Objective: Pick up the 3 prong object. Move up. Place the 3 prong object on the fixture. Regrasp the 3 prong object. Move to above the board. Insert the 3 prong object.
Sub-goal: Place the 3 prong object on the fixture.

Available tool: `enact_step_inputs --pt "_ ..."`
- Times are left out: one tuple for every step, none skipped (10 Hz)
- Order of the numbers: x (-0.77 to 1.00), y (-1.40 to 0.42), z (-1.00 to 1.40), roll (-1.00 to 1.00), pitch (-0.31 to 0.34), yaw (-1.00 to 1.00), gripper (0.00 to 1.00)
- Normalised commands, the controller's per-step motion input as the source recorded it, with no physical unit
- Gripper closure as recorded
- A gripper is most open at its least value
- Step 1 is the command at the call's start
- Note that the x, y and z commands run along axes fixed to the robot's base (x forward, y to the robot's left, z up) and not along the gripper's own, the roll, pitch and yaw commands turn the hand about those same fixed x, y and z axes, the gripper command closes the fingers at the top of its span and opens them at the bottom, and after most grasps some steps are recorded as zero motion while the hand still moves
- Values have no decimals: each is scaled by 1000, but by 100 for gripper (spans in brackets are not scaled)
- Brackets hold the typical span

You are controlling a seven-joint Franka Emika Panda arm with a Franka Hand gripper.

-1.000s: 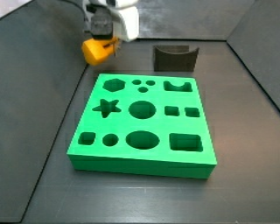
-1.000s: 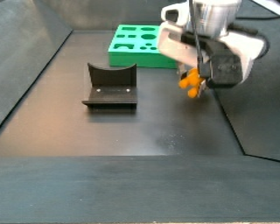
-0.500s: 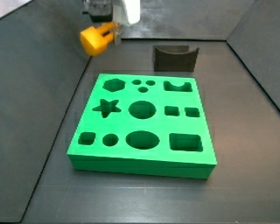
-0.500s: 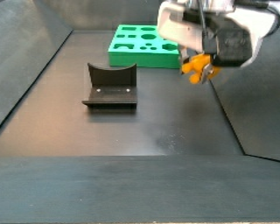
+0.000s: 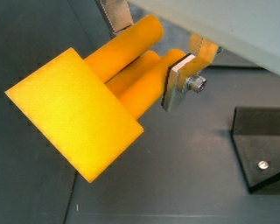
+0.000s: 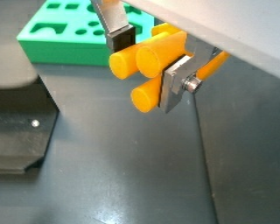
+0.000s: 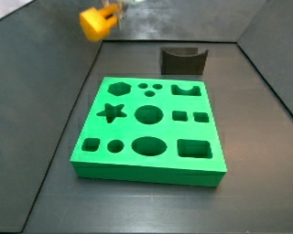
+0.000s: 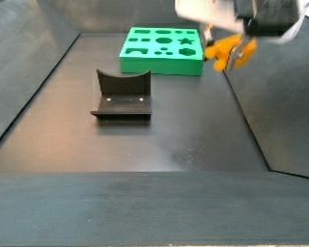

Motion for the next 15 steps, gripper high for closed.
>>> enact_step_inputs --pt "-27 8 901 15 39 -13 100" --pt "-17 10 690 17 46 -15 100" --pt "-7 13 475 19 61 -17 100" --pt "1 15 314 20 72 -18 100" --pt "5 15 208 20 78 -19 100" --pt "1000 -4 -118 145 186 1000 100" --pt "1000 -5 -122 147 189 1000 100" --pt "1000 -6 -110 167 208 1000 100" --pt "1000 -5 -96 186 223 1000 100" --pt "1000 -7 -82 211 252 1000 100" --pt "1000 -7 -76 226 267 1000 100" --pt "1000 -6 -68 264 294 1000 100" --pt "1000 -7 -62 282 285 906 100" --pt "1000 -9 -51 245 209 569 100" --pt "1000 -8 -48 218 172 434 100"
